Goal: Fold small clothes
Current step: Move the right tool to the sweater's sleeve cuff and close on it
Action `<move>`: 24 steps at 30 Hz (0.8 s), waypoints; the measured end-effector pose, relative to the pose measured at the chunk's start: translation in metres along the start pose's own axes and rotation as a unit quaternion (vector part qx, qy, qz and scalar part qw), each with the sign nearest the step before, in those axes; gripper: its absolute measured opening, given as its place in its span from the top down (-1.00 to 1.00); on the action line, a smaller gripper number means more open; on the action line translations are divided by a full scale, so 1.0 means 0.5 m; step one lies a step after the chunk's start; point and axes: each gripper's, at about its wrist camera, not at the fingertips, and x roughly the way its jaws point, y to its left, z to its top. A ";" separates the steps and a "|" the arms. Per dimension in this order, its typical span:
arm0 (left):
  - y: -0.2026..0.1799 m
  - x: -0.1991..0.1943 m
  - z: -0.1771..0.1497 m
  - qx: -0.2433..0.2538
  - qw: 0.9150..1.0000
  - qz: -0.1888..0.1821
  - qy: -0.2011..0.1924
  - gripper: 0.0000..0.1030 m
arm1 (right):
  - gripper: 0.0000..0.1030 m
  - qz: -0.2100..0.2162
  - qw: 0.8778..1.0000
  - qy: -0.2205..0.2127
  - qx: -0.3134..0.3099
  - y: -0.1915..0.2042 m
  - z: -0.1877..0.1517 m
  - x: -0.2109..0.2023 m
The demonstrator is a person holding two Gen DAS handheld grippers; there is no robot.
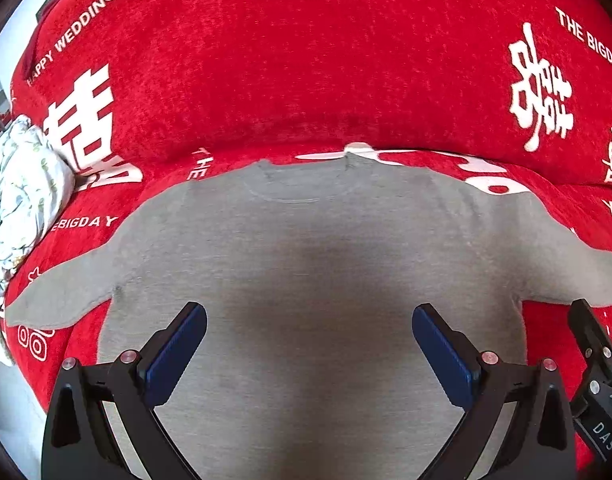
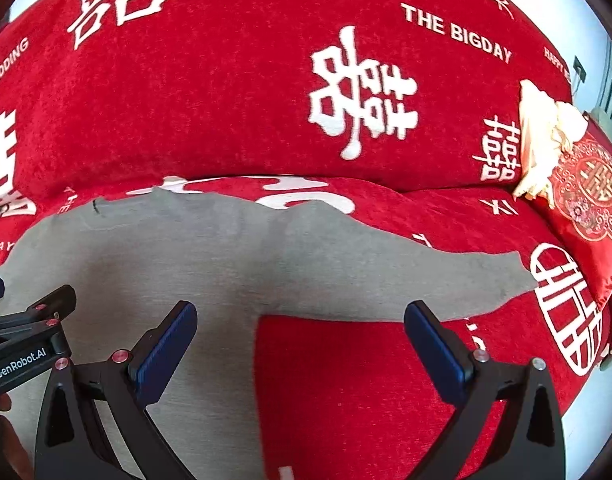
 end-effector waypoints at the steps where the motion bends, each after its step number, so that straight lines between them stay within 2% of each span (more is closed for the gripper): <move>1: -0.007 0.000 0.001 0.002 1.000 0.000 0.000 -1.00 | -1.00 -0.001 1.000 -0.001 0.003 -0.009 -0.002 0.001; 24: -0.175 -0.002 0.011 0.049 0.999 -0.006 -0.003 -1.00 | -1.00 -0.046 0.998 -0.001 0.033 -0.171 -0.035 0.040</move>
